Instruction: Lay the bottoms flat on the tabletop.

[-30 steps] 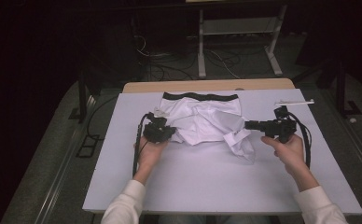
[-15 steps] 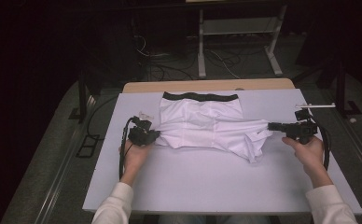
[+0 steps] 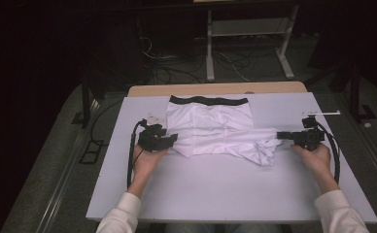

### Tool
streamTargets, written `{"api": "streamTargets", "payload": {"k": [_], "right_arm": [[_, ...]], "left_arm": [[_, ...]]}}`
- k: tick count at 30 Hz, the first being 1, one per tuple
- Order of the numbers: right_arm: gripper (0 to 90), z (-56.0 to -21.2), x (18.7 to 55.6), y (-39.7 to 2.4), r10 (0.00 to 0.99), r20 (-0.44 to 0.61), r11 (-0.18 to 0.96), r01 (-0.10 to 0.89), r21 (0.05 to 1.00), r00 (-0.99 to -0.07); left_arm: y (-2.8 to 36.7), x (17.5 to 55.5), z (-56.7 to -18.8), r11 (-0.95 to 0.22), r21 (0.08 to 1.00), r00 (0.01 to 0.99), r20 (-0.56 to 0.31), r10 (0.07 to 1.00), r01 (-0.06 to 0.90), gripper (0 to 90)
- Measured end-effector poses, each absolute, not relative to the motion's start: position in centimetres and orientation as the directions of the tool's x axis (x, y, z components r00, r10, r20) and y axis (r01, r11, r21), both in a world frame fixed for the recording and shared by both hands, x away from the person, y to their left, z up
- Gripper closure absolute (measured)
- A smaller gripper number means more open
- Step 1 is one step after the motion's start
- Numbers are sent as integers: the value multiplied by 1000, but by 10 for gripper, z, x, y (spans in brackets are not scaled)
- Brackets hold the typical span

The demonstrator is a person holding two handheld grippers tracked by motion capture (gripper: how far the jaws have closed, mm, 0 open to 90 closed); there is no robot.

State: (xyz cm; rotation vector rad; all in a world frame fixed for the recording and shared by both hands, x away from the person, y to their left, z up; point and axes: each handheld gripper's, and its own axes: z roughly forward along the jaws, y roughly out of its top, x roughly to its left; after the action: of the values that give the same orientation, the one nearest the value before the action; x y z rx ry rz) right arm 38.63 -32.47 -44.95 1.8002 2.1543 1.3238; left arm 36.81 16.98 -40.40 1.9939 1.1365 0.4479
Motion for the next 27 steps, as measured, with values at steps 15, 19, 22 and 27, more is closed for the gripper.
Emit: {"api": "streamTargets", "payload": {"k": [15, 19, 22, 27], "right_arm": [[463, -433, 370, -312, 787, 465, 2, 755, 656, -406], [438, -431, 368, -301, 759, 467, 40, 748, 662, -454], [437, -433, 369, -290, 750, 454, 82, 749, 657, -481], [475, -441, 373, -274, 760, 419, 149, 760, 633, -497]], "left_arm": [[85, 362, -415, -336, 773, 680, -163, 715, 539, 371], [68, 363, -419, -334, 772, 699, -192, 689, 541, 367], [58, 362, -421, -338, 771, 711, -203, 673, 540, 365], [49, 361, -425, -346, 766, 721, -212, 660, 542, 365]]}}
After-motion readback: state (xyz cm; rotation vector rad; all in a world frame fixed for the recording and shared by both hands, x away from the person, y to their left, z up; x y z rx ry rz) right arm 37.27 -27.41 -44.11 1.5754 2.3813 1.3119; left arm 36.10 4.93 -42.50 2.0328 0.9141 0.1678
